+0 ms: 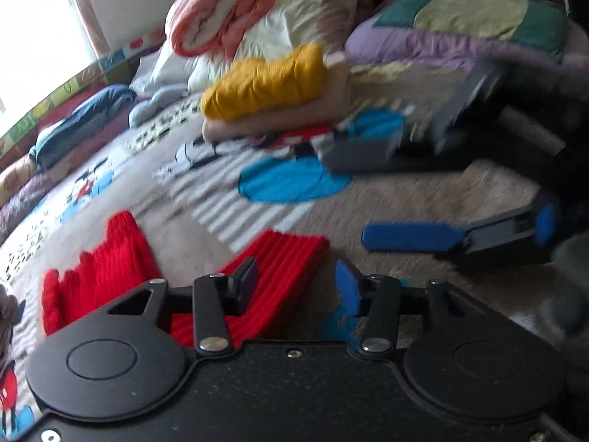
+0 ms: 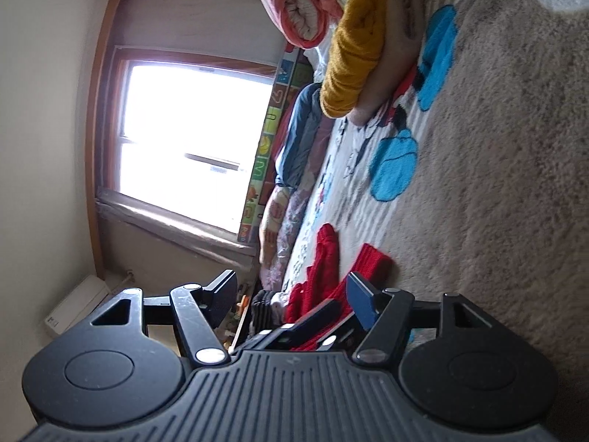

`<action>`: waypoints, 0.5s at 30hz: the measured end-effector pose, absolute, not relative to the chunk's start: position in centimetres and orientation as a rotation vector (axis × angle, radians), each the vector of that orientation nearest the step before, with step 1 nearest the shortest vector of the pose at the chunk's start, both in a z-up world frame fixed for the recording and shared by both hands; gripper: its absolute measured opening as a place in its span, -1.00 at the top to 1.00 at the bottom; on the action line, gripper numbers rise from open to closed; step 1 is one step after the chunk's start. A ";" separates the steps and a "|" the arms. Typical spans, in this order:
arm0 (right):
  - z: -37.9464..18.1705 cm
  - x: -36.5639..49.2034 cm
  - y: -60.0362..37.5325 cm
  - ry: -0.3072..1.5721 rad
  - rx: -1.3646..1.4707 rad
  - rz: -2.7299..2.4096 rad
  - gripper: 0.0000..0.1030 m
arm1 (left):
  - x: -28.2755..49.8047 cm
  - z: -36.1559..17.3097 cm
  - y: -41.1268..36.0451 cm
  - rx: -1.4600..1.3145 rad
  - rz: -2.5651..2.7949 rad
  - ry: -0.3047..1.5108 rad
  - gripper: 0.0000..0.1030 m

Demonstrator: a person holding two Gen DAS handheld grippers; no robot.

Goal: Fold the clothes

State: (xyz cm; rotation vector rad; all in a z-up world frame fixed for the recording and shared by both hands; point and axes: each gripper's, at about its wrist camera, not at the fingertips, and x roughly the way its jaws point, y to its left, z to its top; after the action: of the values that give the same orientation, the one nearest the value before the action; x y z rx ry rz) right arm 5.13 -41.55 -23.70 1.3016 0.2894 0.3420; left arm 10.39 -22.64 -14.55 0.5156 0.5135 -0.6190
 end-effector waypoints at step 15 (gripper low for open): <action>-22.1 9.2 -36.2 0.547 0.981 0.306 -0.42 | 5.7 -11.2 -1.2 0.198 -0.288 0.482 -0.09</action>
State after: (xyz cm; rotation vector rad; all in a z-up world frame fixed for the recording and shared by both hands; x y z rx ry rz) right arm 9.20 -36.16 -22.15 0.9812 0.5472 0.3060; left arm 5.75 -1.21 -11.15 0.1983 0.4817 -0.2885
